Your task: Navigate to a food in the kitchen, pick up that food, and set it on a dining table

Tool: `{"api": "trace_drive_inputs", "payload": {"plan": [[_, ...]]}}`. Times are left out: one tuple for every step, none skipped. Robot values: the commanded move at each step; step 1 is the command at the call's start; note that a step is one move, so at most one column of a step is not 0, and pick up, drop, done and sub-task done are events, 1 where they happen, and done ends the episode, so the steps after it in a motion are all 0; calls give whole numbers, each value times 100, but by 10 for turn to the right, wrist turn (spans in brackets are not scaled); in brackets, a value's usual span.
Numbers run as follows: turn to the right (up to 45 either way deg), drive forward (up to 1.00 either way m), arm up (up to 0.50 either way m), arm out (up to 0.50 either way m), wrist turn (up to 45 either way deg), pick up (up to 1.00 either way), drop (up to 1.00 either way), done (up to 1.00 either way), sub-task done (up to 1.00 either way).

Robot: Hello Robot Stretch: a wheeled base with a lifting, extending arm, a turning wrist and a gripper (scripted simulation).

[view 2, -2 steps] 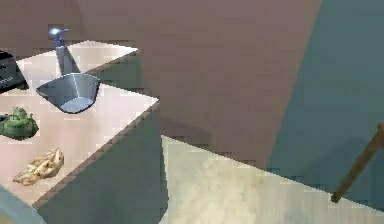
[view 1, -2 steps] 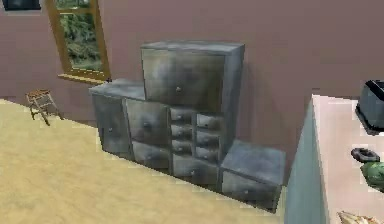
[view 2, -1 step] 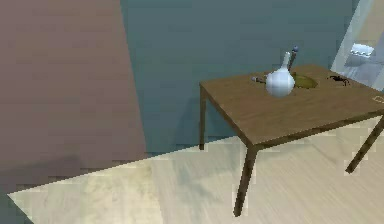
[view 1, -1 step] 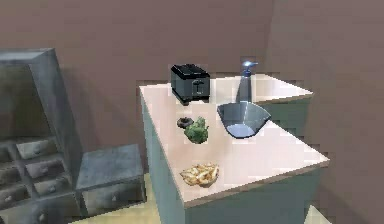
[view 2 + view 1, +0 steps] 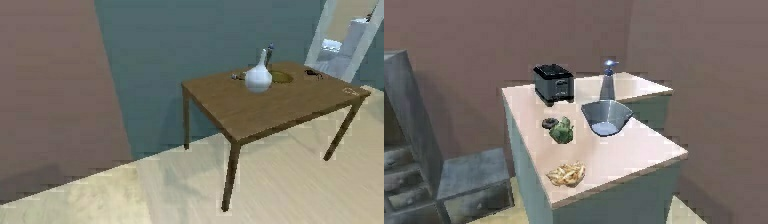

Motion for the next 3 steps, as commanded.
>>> {"api": "trace_drive_inputs", "payload": {"plan": [[0, 30, 0, 0, 0, 0, 0, 0, 0], [-450, 0, 0, 0, 0, 0, 0, 0, 0], [-450, 0, 0, 0, 0, 0, 0, 0, 0]]}}
